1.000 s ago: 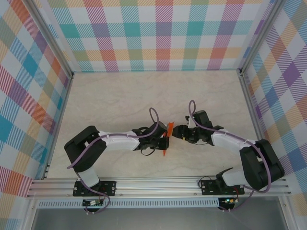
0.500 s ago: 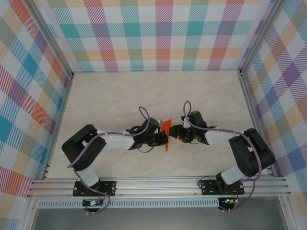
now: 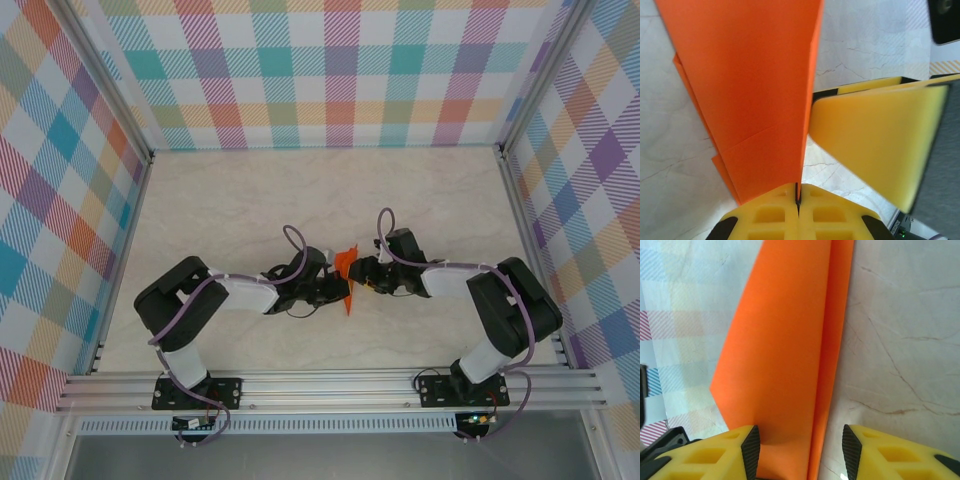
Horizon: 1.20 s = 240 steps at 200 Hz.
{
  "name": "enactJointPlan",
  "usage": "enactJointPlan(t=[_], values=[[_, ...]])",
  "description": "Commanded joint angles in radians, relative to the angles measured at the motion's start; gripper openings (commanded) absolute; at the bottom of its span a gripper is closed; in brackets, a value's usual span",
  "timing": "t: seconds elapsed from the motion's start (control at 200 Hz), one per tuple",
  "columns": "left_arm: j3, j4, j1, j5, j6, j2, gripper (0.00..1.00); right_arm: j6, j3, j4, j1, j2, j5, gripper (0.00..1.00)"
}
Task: Fold a paper plane with a square sheet of paper (fold left side to right side)
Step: Fold the wing for the fifth time at the center of the table.
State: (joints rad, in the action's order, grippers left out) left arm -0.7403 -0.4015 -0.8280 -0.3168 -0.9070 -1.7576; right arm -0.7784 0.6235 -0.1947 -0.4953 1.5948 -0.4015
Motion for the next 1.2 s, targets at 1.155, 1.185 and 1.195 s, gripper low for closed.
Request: enactJointPlan(t=[1.155,1.185,1.195], values=[[0.061,-0.051,0.038,-0.018,-0.02,0.053,0.28,-0.019,0.122,0.131,-0.008,0.17,0.059,0.39],[0.064,-0.047,0.04,-0.018,-0.02,0.064,0.3,-0.018,0.123,0.131,-0.008,0.169,0.058,0.39],[0.067,-0.048,0.041,-0.018,-0.019,0.068,0.31,-0.018,0.123,0.132,-0.008,0.17,0.058,0.39]])
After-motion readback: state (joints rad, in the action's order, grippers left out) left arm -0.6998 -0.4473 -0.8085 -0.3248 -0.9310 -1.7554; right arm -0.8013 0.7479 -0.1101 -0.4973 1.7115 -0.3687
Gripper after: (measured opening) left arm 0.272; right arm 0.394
